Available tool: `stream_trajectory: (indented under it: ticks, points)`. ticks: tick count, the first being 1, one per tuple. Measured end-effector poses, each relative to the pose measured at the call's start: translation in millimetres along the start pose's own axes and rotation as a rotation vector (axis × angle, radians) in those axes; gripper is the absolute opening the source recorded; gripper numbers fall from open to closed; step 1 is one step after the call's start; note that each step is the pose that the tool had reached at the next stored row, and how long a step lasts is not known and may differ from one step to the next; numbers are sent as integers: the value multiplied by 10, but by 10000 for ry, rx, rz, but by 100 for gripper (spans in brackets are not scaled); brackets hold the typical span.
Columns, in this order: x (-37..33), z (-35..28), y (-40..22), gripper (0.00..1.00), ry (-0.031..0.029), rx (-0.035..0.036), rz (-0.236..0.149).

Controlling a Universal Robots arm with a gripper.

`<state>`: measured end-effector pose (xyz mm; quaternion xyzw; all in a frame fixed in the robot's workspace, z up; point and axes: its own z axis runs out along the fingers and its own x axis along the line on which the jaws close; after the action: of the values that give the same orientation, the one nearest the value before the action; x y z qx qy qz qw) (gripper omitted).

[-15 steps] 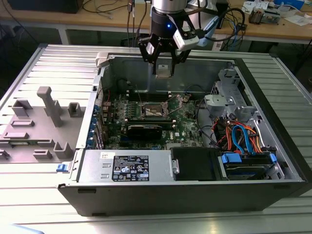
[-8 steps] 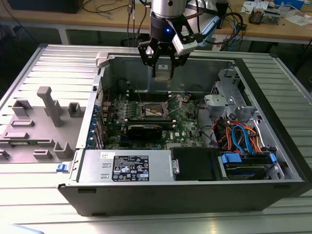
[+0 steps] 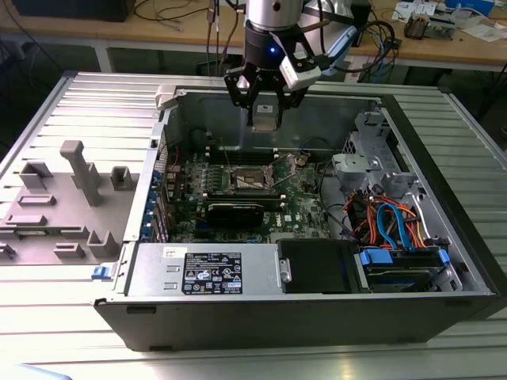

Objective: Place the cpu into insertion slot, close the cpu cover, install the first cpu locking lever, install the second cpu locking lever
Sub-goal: 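Place the cpu into insertion slot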

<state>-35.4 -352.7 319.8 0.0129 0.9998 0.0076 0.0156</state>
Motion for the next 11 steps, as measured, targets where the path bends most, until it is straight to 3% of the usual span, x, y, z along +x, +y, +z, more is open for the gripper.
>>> stream_trajectory:
  ticks: [11]
  points:
    - [1,20,0,55,0,1,0]
